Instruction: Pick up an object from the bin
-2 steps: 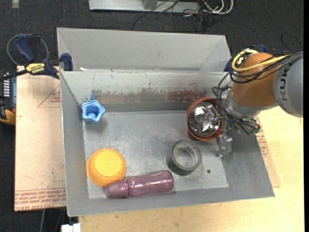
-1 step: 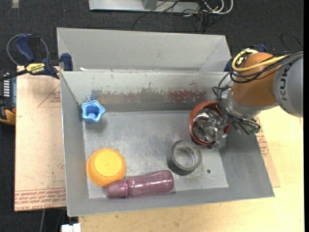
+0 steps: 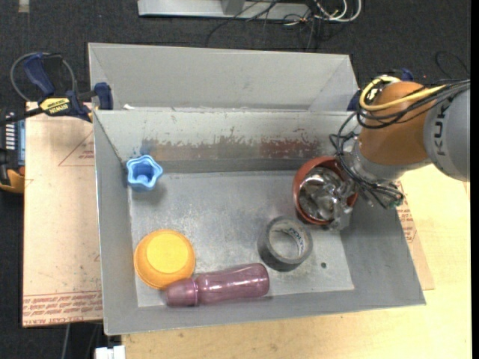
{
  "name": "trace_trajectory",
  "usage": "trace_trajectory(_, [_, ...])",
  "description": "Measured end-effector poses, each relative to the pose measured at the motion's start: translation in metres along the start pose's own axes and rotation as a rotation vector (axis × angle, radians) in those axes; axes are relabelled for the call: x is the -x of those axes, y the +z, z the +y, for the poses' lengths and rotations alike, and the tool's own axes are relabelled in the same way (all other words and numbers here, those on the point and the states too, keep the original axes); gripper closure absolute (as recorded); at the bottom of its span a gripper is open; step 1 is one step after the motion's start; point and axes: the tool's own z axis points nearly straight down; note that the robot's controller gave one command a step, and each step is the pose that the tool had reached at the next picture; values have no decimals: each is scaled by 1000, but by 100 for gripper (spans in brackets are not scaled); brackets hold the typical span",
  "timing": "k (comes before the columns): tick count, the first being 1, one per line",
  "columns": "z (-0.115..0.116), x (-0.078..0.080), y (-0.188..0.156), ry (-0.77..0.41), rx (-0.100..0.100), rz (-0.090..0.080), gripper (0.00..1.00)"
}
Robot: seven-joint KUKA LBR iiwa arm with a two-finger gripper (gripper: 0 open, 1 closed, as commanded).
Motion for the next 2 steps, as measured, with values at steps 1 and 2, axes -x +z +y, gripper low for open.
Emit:
trace_trajectory(1, [-10, 23, -90, 18, 2, 1, 100])
trace_trajectory(2, [-10, 23, -90, 18, 2, 1, 100])
